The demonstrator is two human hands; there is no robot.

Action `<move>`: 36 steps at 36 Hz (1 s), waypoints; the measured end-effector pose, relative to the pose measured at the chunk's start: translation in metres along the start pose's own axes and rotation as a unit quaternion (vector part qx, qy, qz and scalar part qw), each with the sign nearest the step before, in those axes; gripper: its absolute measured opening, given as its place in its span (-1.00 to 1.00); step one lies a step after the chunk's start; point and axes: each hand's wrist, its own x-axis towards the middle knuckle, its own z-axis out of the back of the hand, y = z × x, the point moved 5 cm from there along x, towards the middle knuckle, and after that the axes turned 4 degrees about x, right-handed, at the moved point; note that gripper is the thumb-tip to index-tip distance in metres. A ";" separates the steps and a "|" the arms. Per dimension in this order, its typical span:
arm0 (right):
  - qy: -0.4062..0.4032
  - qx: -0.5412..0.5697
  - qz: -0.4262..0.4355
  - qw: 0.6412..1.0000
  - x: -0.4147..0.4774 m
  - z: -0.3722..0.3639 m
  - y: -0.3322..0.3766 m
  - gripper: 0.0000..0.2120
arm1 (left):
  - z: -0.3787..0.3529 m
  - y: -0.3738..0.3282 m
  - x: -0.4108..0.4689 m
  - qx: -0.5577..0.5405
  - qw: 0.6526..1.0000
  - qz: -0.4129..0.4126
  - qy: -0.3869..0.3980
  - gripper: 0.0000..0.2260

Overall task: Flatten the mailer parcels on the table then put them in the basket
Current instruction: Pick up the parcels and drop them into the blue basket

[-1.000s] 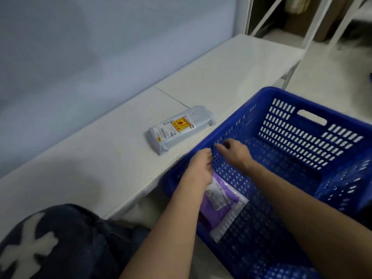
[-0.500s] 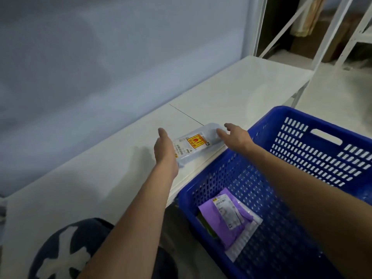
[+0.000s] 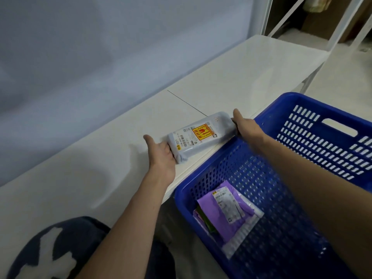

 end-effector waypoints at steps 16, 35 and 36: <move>0.031 0.192 -0.067 0.979 -0.035 0.096 -0.089 -0.36 | -0.035 0.071 -0.046 -0.110 0.983 0.063 0.136 -0.30; -0.007 0.269 -0.093 0.959 -0.044 0.108 -0.155 -0.41 | -0.043 0.152 -0.061 -0.136 0.979 0.129 0.077 -0.28; -0.007 0.264 -0.093 0.960 -0.044 0.108 -0.155 -0.41 | -0.042 0.155 -0.059 -0.135 0.980 0.131 0.068 -0.27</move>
